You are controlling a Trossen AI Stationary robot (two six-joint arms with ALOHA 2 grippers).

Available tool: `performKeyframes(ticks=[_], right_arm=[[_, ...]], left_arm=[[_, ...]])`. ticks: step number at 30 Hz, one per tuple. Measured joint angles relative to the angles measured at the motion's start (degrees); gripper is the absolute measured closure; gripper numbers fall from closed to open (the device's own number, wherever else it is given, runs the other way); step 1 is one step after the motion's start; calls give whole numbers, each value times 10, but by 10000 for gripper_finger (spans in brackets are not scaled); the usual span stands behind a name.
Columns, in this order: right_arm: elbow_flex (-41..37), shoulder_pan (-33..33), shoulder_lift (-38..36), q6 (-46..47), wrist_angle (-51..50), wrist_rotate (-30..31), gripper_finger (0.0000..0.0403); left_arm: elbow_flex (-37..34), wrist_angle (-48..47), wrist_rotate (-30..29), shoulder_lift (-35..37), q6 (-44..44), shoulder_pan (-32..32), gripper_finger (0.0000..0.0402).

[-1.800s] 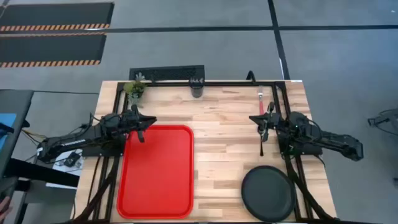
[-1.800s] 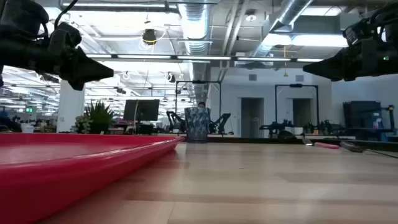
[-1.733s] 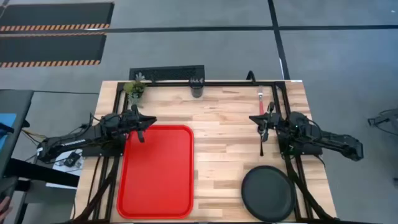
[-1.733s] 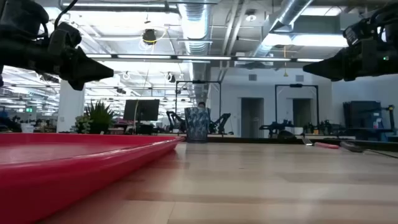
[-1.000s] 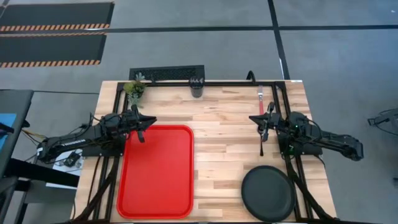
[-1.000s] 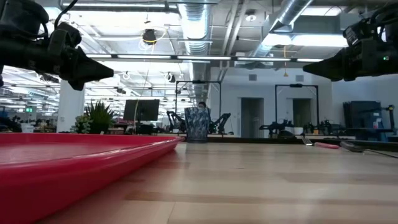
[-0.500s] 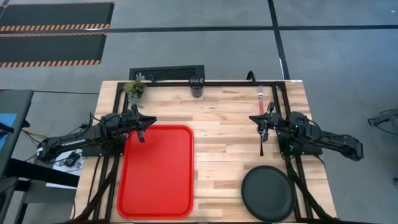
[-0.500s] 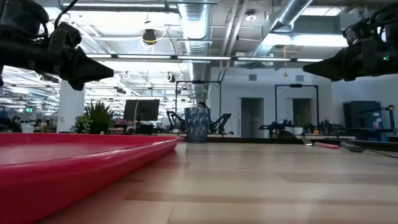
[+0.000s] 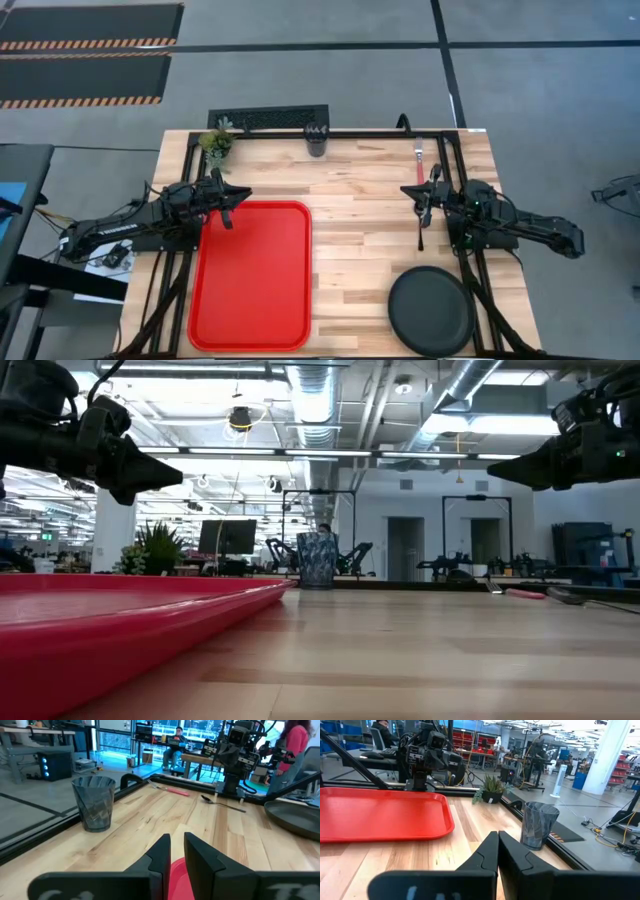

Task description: Pick and place plate/cup/fork/spoon on tray

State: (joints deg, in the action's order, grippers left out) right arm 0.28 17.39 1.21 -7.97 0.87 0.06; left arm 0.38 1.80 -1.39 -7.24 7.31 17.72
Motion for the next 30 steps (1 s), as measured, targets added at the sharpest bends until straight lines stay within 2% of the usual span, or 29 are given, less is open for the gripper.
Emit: performKeyframes(ticks=[12,17,23,26,30], right_arm=[[0,0,0,0,4,0,376],[0,-1,0,3,45,-1,376],[0,-1,-1,193,140,-14,376],[1,1,-1,196,163,-10,376],[1,1,7,197,244,2,376]], left_arm=[[0,0,0,0,0,0,358],[0,0,0,0,0,0,358],[0,0,0,0,0,0,358],[0,0,0,0,0,0,358],[0,0,0,0,0,0,358]])
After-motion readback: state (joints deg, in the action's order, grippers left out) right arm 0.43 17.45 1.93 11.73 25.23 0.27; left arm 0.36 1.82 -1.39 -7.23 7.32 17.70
